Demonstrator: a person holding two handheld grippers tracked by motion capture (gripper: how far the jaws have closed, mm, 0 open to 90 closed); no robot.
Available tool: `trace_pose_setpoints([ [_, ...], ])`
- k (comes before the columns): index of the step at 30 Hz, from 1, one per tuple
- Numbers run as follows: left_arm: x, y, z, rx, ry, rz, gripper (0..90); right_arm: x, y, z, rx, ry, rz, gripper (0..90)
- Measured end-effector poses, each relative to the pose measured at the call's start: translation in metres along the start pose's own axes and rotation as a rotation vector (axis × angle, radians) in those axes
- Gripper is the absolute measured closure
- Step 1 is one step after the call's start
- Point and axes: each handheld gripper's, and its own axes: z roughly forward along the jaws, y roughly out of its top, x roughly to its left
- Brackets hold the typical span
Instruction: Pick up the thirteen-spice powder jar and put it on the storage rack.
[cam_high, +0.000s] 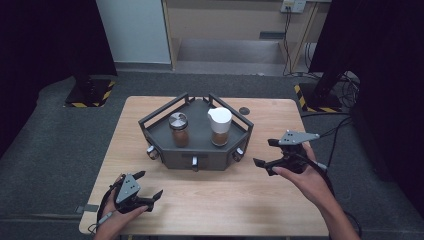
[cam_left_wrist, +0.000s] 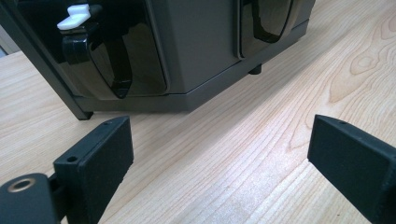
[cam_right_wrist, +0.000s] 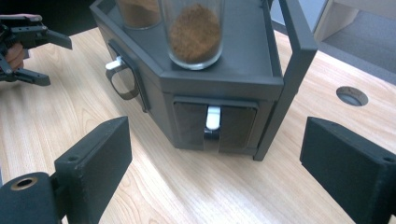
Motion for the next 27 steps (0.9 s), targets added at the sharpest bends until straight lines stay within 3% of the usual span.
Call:
trace_pose_setpoints([
  [9, 0.000, 0.000, 0.000, 0.003, -0.005, -0.004, 5.9, 0.002, -0.023, 0.002, 0.003, -0.020, 0.034, 8.8],
  [16, 0.000, -0.001, -0.002, -0.005, 0.007, -0.009, 5.9, 0.009, -0.040, 0.000, -0.008, -0.067, 0.047, 8.1],
  [27, -0.001, -0.001, 0.000, 0.005, 0.008, 0.001, 5.9, 0.011, -0.057, 0.000, 0.002, -0.080, 0.060, 7.3],
])
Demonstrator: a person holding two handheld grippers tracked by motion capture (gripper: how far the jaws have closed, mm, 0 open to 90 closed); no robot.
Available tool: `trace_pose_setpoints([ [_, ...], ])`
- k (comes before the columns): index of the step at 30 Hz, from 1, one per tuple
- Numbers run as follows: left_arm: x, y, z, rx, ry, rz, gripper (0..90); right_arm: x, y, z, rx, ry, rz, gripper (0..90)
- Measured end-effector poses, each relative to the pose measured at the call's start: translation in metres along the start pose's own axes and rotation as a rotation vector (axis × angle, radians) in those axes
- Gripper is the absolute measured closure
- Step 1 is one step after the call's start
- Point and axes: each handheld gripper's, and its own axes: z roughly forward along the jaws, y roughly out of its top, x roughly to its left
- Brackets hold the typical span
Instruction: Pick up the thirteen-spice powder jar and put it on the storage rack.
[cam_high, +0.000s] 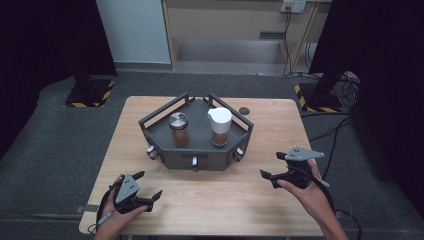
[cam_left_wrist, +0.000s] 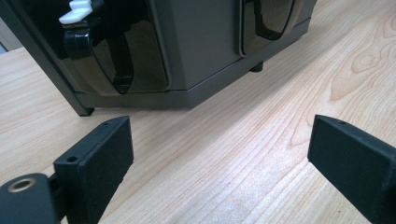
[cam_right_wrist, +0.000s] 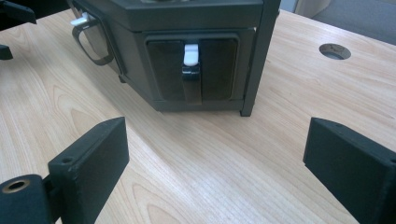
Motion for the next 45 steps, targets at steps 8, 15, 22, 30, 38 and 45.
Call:
trace_pose_setpoints([
  [8, -0.003, 0.003, 0.001, 0.003, -0.004, 0.015, 5.9, 0.001, -0.012, 0.002, 0.021, -0.004, 0.008, 7.1],
  [15, -0.003, 0.002, 0.003, 0.010, -0.012, 0.014, 5.9, 0.002, -0.024, 0.002, 0.026, -0.003, 0.022, 6.9],
  [22, -0.002, 0.002, 0.003, 0.012, -0.008, 0.011, 5.9, 0.003, -0.036, 0.004, 0.036, -0.007, 0.040, 6.5],
  [30, -0.003, 0.002, 0.003, 0.015, -0.007, 0.013, 5.9, 0.007, -0.050, 0.004, 0.044, -0.026, 0.061, 6.0],
  [38, -0.003, 0.002, 0.002, 0.019, -0.006, 0.015, 5.9, 0.011, -0.065, 0.002, 0.018, -0.054, 0.098, 4.7],
  [45, -0.004, 0.002, 0.003, 0.020, -0.007, 0.014, 5.9, 0.014, -0.076, -0.001, 0.009, -0.078, 0.118, 3.6],
])
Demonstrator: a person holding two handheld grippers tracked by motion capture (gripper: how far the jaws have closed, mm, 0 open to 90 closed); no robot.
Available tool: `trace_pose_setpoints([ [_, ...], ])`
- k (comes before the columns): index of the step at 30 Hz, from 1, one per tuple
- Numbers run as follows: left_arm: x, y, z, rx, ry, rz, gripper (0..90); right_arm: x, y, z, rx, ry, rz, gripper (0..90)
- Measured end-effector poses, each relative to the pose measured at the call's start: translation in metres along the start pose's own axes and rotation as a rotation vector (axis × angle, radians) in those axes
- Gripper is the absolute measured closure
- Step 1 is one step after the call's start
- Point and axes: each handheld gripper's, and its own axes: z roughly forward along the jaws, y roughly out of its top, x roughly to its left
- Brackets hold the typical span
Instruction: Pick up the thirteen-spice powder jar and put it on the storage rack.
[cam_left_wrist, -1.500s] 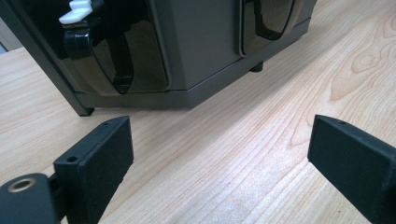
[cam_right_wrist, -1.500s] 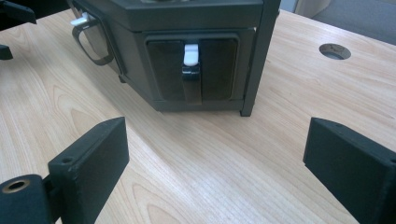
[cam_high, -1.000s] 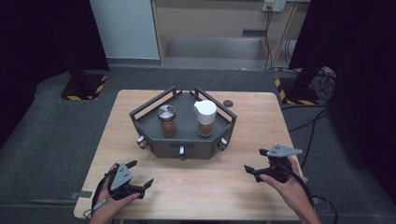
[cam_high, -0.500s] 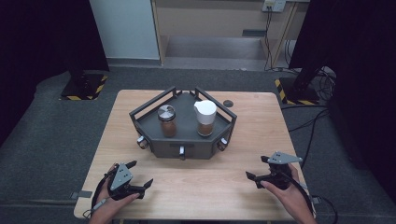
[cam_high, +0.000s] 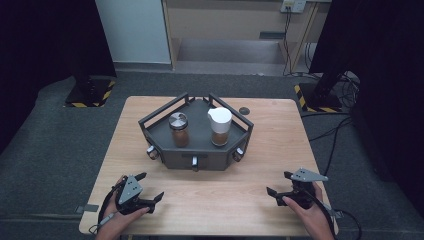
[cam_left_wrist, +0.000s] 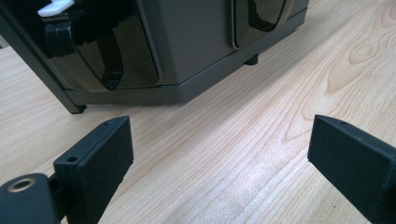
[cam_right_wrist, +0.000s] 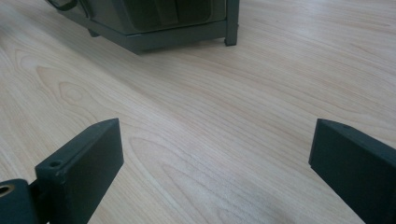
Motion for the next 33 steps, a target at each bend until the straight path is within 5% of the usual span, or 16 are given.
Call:
trace_pose_setpoints([
  [13, -0.001, 0.001, 0.000, 0.007, 0.001, 0.003, 5.9, 0.011, -0.019, -0.006, -0.059, -0.049, 0.027, 3.9],
  [25, -0.003, 0.002, 0.001, 0.004, 0.005, 0.008, 5.9, 0.019, -0.027, -0.010, -0.078, -0.089, -0.003, 3.9],
  [33, -0.002, 0.002, 0.000, 0.004, 0.012, -0.001, 5.9, 0.019, -0.035, -0.011, -0.126, -0.087, 0.040, 3.8],
])
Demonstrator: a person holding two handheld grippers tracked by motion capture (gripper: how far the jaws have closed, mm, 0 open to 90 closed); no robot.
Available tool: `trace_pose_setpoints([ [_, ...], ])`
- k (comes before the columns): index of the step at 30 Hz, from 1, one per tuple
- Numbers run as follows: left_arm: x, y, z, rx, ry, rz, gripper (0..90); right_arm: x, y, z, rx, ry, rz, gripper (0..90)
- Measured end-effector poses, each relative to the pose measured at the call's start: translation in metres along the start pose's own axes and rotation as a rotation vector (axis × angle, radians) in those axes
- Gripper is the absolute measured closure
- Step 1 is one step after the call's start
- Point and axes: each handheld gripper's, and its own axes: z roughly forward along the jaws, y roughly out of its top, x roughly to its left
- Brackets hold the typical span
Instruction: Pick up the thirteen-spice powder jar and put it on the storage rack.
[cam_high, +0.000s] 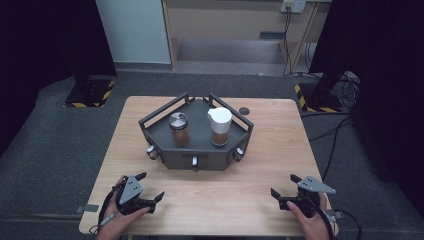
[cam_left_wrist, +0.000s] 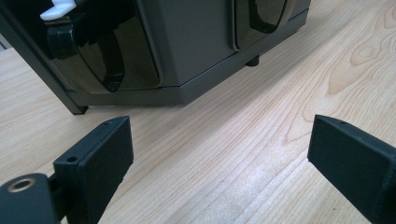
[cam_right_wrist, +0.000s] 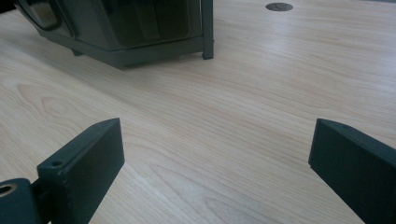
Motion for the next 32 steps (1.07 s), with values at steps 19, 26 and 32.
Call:
trace_pose_setpoints([
  [19, 0.0001, 0.0010, -0.0001, -0.002, 0.008, 0.003, 5.9, 0.0006, -0.0010, -0.0031, 0.002, -0.021, -0.003, 3.8],
  [26, -0.0005, 0.0013, 0.0013, 0.003, 0.002, 0.005, 5.9, 0.0001, -0.0032, -0.0028, 0.010, -0.026, 0.004, 3.7],
  [32, -0.0007, 0.0019, 0.0023, 0.004, -0.003, 0.009, 5.9, 0.0006, -0.0036, -0.0009, 0.020, -0.025, 0.002, 3.8],
])
